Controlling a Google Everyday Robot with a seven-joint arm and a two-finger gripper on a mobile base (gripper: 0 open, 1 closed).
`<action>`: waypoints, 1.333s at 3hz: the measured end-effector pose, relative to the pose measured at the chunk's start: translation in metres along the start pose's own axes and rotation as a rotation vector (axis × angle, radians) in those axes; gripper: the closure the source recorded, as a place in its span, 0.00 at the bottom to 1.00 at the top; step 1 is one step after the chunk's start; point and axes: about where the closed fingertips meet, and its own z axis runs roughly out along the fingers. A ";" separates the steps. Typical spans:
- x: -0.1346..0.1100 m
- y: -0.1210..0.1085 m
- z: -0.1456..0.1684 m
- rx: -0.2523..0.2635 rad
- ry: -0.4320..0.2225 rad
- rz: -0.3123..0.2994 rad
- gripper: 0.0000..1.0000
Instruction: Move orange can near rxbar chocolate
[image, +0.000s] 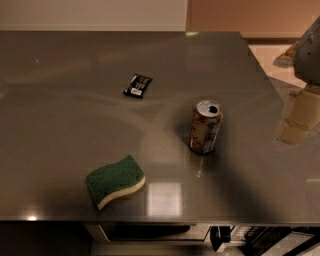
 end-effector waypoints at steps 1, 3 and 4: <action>0.000 0.000 0.000 0.000 0.000 0.000 0.00; -0.034 0.004 0.023 -0.104 -0.111 -0.059 0.00; -0.059 0.011 0.047 -0.173 -0.191 -0.085 0.00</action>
Offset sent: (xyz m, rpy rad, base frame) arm 0.0051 0.0257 -0.0097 0.0757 0.0844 0.0963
